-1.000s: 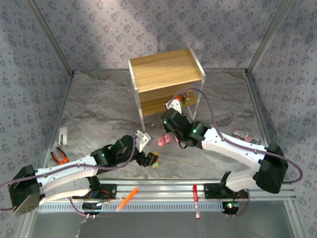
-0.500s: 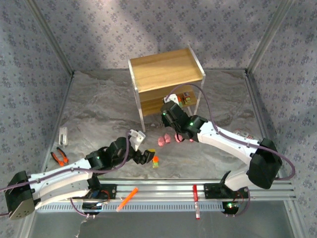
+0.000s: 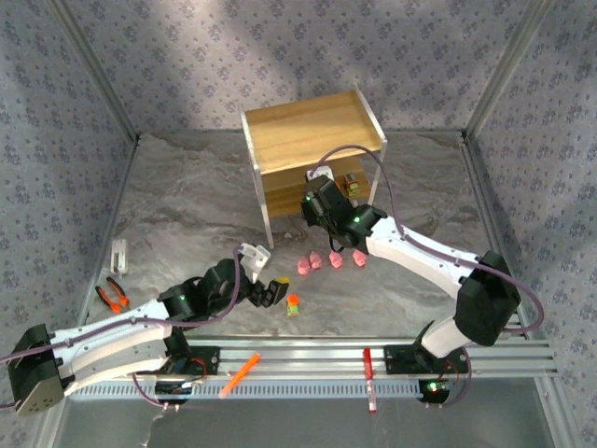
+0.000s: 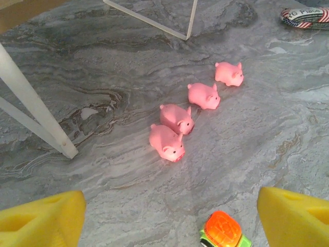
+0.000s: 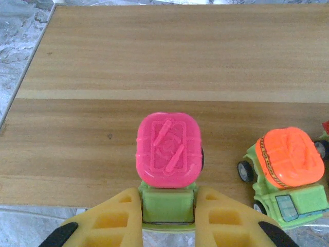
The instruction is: Place and organize the plastic toys onto the shelf
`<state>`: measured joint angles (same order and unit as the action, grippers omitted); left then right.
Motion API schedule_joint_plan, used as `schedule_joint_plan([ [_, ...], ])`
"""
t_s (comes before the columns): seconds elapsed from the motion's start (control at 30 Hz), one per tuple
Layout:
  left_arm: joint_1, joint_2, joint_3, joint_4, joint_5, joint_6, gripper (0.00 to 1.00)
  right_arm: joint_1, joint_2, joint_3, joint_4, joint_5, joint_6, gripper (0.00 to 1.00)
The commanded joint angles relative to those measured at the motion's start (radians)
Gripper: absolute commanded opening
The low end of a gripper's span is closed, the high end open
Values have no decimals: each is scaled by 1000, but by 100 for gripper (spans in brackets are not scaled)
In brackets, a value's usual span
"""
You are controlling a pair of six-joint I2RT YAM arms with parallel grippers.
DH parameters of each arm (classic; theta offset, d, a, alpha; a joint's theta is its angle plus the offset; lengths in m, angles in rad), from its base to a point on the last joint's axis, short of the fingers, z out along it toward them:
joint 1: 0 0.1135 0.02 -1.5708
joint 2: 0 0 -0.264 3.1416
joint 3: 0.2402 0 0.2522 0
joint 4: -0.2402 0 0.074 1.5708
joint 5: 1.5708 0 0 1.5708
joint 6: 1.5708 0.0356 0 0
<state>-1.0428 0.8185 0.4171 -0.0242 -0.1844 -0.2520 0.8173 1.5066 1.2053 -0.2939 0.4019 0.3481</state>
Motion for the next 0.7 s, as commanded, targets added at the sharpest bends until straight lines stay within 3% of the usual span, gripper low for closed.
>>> schedule_joint_plan([
  [0.0,-2,-13,-4,-3,-18,-1,86,-7,22,44,7,-9,-27,20],
  [0.67,7,1,-3,1,-7,-6,86,-26,47,31,1,-2,-14,21],
])
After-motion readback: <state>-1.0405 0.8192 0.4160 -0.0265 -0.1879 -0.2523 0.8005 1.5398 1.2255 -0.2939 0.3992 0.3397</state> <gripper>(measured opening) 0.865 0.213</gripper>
